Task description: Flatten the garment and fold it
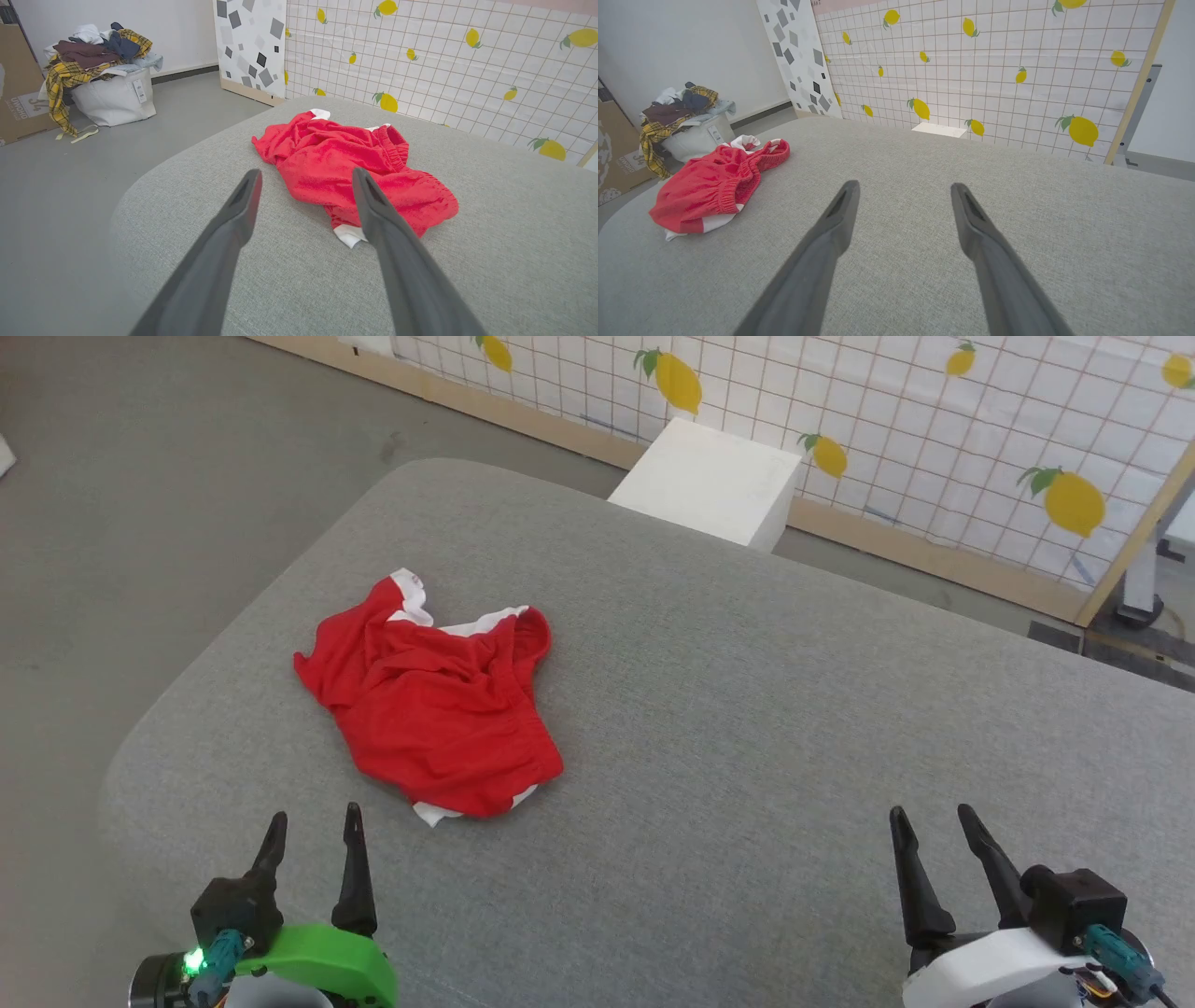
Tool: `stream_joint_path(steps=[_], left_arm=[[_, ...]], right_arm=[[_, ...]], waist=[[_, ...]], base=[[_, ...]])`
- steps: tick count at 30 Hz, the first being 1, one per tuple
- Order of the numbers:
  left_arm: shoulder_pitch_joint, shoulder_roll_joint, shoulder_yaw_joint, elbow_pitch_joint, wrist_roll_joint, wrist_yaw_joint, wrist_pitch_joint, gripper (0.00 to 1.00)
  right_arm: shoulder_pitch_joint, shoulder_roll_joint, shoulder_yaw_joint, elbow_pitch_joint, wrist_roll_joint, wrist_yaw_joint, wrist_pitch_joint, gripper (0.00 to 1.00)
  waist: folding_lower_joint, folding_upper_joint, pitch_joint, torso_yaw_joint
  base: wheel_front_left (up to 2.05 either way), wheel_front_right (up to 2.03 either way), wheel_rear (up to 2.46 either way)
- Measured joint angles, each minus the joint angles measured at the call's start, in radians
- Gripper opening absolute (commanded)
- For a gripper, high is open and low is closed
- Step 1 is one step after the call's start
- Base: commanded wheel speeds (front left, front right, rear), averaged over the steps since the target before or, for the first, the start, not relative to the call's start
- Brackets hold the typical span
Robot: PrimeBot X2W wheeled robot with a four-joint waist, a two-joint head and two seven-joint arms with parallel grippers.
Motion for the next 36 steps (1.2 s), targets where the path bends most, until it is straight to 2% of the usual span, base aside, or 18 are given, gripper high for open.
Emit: stream_joint_path(steps=[16,23,28,31,36], left_arm=[[0.007,0.004,0.013,0.031,-0.025,-0.001,-0.036,1.0],[0.007,0.004,0.014,0.033,-0.029,-0.004,-0.039,1.0],[-0.025,0.013,0.017,0.048,-0.055,-0.034,-0.037,1.0],[-0.116,0.026,0.027,0.079,-0.123,-0.066,0.004,1.0],[-0.323,0.098,0.02,0.183,-0.274,-0.102,0.227,1.0]], right_arm=[[0.01,0.0,-0.005,0.028,0.012,0.0,-0.037,1.0],[0.01,0.0,-0.006,0.03,0.012,0.0,-0.04,1.0],[0.008,0.0,-0.008,0.028,0.006,0.0,-0.04,1.0],[0.001,0.0,-0.009,0.025,-0.007,0.0,-0.04,1.0],[-0.039,0.0,-0.023,0.012,-0.051,0.0,-0.039,1.0]], waist=[[0.0,0.0,0.006,0.053],[0.0001,0.0,0.017,0.035],[0.0,0.0,0.034,0.009],[0.0,0.0,0.054,-0.006],[0.0,0.0,0.108,-0.038]], base=[[0.0,0.0,0.0],[0.0,0.0,0.0],[0.0,0.0,0.0],[0.0,0.0,0.0],[0.0,0.0,0.0]])
